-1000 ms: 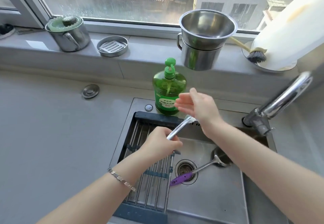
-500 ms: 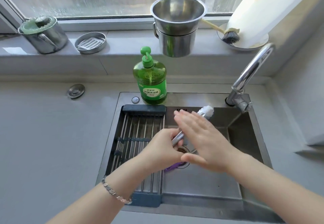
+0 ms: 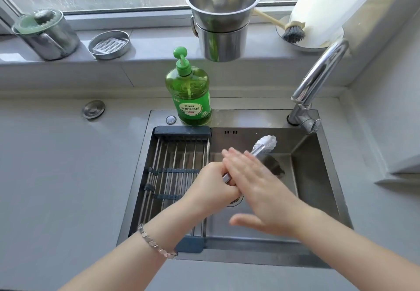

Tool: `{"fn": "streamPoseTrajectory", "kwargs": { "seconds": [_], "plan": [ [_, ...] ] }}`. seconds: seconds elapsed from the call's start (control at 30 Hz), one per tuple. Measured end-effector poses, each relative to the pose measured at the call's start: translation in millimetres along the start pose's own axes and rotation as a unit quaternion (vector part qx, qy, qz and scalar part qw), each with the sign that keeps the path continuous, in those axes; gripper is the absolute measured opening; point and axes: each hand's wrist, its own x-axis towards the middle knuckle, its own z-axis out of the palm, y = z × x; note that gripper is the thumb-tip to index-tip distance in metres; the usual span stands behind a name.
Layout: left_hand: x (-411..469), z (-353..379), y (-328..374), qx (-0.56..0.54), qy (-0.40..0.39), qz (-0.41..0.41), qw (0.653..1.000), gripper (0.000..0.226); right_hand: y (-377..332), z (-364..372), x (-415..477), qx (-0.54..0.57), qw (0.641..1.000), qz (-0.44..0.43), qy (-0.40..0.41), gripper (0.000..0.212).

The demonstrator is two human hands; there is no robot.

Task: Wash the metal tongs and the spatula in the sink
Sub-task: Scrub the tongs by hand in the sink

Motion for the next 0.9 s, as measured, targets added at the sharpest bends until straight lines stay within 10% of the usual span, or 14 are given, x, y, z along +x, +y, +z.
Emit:
{"fn": "streamPoseTrajectory", "kwargs": {
  "seconds": [0.7, 0.8, 0.9],
  "plan": [
    [-3, 9, -7, 0.026, -0.009, -0.042, 0.999, 0.031, 36, 15, -9, 0.066, 0.993, 0.079, 0.049, 0.094],
    [-5, 11, -11, 0.029, -0.010, -0.050, 0.998, 0.028, 44, 11, -6, 0.318, 0.902, 0.270, 0.109, 0.070],
    [-5, 14, -11, 0.034, -0.016, -0.056, 0.998, 0.031, 36, 12, 5, 0.591, 0.653, 0.410, 0.238, 0.026]
  ]
}}
